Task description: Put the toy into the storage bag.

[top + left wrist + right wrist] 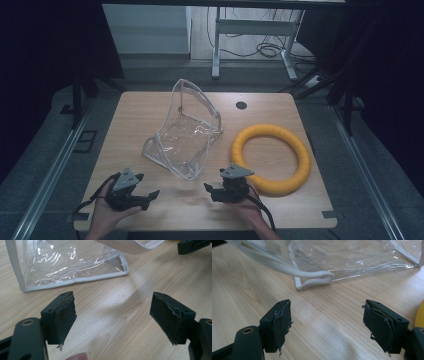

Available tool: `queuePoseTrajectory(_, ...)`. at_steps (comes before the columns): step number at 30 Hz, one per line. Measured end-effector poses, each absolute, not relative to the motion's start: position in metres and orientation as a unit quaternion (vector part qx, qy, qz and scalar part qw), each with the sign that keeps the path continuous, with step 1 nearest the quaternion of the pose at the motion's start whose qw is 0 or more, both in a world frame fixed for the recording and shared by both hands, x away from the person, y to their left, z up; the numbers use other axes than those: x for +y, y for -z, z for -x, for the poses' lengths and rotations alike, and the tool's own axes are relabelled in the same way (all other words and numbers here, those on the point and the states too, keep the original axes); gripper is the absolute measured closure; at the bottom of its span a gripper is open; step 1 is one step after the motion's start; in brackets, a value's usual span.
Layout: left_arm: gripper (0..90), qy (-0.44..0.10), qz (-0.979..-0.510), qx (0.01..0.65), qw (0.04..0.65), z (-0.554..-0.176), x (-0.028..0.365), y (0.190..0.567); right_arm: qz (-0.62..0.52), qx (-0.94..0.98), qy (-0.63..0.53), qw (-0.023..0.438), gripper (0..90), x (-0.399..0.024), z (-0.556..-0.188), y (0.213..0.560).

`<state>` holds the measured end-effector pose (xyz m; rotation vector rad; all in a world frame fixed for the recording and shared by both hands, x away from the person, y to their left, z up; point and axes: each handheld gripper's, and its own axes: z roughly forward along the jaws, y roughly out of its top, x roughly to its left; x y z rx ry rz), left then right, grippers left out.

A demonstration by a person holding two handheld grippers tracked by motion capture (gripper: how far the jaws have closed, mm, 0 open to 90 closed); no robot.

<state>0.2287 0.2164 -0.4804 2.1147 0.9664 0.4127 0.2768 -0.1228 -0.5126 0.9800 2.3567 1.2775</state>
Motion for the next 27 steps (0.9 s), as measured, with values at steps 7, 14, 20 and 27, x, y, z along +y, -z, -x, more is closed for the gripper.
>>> queuePoseTrajectory(7,20.6,-0.159,-0.829,0.377,0.381,-0.2285,0.215,0.4814,-0.316,0.838,-0.424,0.135,22.3,-0.1216,-0.2742,0.5146)
queuePoseTrajectory(14,20.7,-0.156,-0.831,0.376,0.38,-0.2294,0.212,0.4838,-0.308,0.843,-0.423,0.123,24.1,-0.1216,-0.2738,0.515)
queuePoseTrajectory(20,20.7,-0.156,-0.832,0.376,0.378,-0.2294,0.2115,0.4842,-0.307,0.843,-0.424,0.126,24.6,-0.1233,-0.2733,0.512)
queuePoseTrajectory(27,20.7,-0.157,-0.831,0.376,0.378,-0.2292,0.2122,0.4837,-0.306,0.839,-0.431,0.125,25.4,-0.1284,-0.2737,0.5072)
